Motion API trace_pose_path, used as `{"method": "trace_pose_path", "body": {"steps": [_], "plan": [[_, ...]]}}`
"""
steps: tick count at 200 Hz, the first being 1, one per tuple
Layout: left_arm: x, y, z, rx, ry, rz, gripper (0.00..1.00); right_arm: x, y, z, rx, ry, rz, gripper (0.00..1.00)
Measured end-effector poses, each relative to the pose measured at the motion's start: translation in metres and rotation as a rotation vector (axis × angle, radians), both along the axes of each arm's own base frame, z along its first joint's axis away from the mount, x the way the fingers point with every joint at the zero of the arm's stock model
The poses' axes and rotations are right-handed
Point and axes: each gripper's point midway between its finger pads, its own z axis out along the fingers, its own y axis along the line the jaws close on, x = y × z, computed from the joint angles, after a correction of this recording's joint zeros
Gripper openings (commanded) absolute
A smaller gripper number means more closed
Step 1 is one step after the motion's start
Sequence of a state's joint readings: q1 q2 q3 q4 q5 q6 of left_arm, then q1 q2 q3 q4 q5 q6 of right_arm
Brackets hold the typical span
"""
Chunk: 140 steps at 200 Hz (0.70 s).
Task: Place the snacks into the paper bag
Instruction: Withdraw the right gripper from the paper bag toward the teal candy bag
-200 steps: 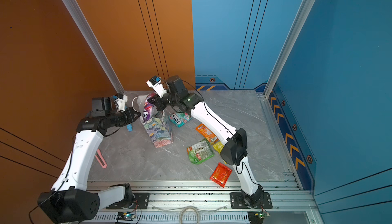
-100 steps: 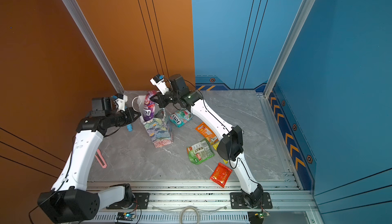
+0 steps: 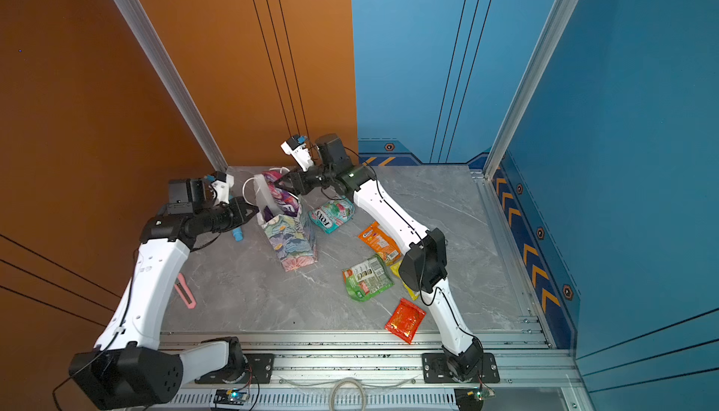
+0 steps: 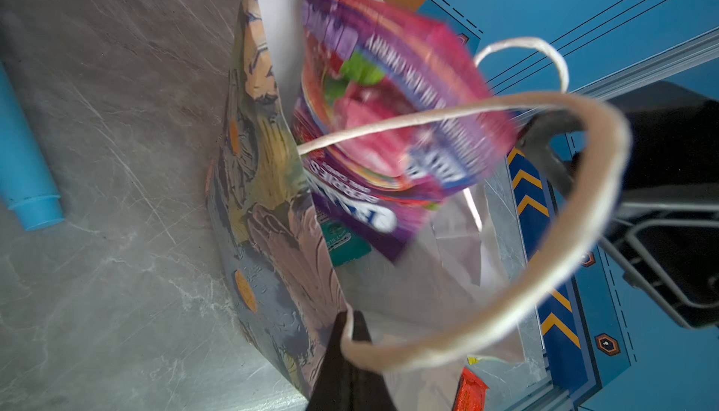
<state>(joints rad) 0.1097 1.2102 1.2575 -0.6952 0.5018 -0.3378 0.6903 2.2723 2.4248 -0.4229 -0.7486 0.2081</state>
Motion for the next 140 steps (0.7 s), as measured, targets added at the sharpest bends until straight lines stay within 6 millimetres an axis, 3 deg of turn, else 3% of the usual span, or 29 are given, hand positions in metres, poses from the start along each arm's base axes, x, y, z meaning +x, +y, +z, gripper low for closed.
{"method": "trace_pose_path", "body": {"steps": [49, 109, 126, 140], "plan": [[0.000, 0.001, 0.000, 0.000, 0.000, 0.002, 0.00, 0.026, -0.028, 0.014, 0.041, 0.004, -0.110, 0.57], [0.000, 0.001, 0.000, 0.000, 0.000, 0.002, 0.00, 0.014, -0.089, 0.060, 0.088, -0.026, -0.301, 0.59], [0.000, 0.001, 0.000, 0.000, 0.000, 0.002, 0.00, 0.012, -0.113, 0.057, 0.075, -0.014, -0.381, 0.63], [0.000, 0.001, 0.000, 0.000, 0.000, 0.002, 0.00, 0.010, -0.134, 0.039, 0.039, 0.014, -0.461, 0.65]]}}
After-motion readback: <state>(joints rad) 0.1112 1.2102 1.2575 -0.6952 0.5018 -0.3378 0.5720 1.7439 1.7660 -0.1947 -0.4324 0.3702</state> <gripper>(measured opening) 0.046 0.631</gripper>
